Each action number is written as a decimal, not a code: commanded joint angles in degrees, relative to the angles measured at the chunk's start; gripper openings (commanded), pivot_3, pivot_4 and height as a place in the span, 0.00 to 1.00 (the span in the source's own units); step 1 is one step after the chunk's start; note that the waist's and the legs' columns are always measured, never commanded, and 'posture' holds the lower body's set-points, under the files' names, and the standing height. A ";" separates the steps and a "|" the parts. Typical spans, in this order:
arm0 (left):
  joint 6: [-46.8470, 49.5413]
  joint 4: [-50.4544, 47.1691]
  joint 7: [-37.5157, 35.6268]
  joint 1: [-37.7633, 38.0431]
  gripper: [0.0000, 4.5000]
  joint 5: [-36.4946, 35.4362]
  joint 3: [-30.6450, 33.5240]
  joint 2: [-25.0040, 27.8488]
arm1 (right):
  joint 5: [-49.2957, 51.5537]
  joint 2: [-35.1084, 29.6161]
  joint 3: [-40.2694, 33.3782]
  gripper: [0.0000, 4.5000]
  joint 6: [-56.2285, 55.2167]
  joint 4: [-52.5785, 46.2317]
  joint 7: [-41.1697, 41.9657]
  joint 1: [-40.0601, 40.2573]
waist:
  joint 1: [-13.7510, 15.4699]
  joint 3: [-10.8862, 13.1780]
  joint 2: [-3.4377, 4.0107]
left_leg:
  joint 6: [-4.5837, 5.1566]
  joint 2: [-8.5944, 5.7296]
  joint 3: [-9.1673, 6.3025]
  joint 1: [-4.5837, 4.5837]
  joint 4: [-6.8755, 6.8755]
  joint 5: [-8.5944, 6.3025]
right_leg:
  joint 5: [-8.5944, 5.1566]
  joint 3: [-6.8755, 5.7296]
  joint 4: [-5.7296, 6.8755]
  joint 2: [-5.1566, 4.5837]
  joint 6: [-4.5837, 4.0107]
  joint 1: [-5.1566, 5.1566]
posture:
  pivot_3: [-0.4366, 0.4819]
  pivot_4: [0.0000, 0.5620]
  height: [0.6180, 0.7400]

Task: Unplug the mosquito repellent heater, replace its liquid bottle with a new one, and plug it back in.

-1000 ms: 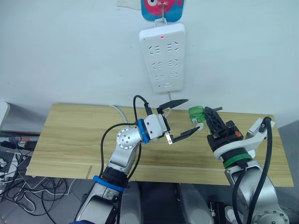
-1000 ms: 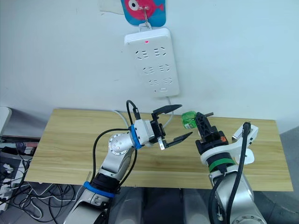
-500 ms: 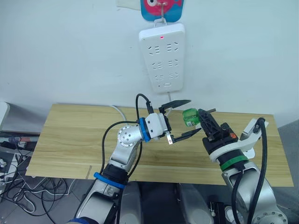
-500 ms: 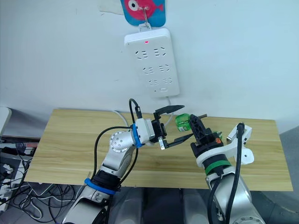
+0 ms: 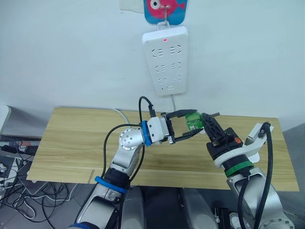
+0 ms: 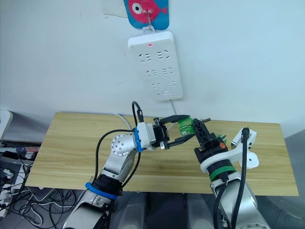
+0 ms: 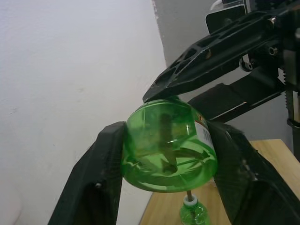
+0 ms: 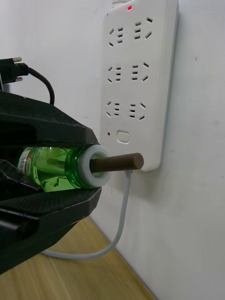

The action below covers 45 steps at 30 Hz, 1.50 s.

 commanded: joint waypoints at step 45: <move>9.78 -3.41 -4.61 2.76 0.50 -2.95 0.28 2.25 | -20.41 -57.70 -20.79 0.99 46.88 52.58 50.54 -3.21 | 0.58 0.19 0.15 | 0.31 -0.05 0.16 0.23 0.15 -0.17 | 0.01 0.17 -0.17 0.02 0.05 0.34 | 0.49 0.72 1.00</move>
